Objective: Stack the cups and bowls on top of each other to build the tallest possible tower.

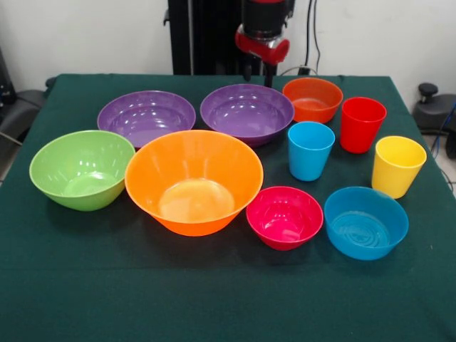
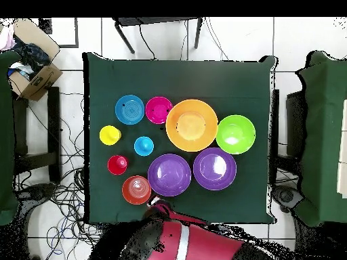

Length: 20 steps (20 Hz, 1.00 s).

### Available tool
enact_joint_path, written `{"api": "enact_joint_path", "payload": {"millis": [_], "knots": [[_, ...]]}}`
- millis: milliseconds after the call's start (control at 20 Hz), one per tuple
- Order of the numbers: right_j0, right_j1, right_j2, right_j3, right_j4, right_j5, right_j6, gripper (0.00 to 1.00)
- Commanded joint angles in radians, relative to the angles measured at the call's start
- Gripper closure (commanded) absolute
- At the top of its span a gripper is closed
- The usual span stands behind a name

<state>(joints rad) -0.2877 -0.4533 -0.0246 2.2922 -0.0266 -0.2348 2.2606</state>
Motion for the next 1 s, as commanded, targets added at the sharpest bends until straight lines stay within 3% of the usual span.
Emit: {"api": "enact_joint_path", "payload": {"millis": [50, 550, 850, 1000], "knots": [[0.029, 0.126, 0.047, -0.252, 0.112, 0.109, 0.100, 0.00], [-0.009, 0.150, 0.062, -0.257, 0.065, 0.084, 0.102, 0.00], [-0.006, 0.093, 0.068, -0.212, 0.063, 0.137, 0.097, 0.00], [-0.004, 0.008, 0.071, -0.161, 0.067, 0.200, 0.098, 0.00]]}}
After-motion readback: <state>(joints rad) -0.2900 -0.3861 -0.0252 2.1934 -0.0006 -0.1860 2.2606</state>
